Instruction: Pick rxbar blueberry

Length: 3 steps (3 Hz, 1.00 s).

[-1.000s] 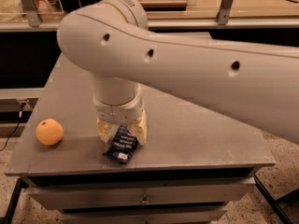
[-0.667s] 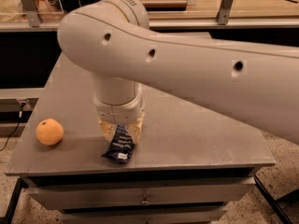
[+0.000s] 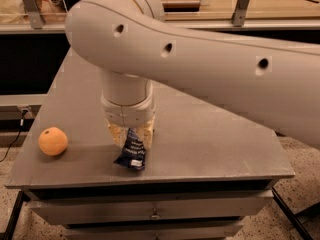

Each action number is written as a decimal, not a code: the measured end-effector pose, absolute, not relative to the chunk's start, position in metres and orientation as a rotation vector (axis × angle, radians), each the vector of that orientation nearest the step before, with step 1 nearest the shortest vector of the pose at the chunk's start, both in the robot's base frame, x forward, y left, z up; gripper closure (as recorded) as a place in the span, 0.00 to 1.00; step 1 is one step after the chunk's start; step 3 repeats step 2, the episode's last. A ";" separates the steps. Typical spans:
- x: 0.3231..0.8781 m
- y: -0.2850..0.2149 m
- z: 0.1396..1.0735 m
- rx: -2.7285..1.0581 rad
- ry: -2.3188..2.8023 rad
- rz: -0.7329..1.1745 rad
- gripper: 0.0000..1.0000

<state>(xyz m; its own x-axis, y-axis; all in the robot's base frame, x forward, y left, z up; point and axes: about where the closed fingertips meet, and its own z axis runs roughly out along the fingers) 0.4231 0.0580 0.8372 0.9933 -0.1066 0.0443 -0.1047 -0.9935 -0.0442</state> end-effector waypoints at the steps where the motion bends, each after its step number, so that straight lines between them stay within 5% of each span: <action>1: 0.472 0.057 0.894 -3.045 0.137 -0.150 1.00; 3: 0.472 0.057 0.894 -3.045 0.137 -0.150 1.00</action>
Offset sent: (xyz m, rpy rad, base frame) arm 0.0752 -0.0089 0.0923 0.0353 -0.0701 0.0195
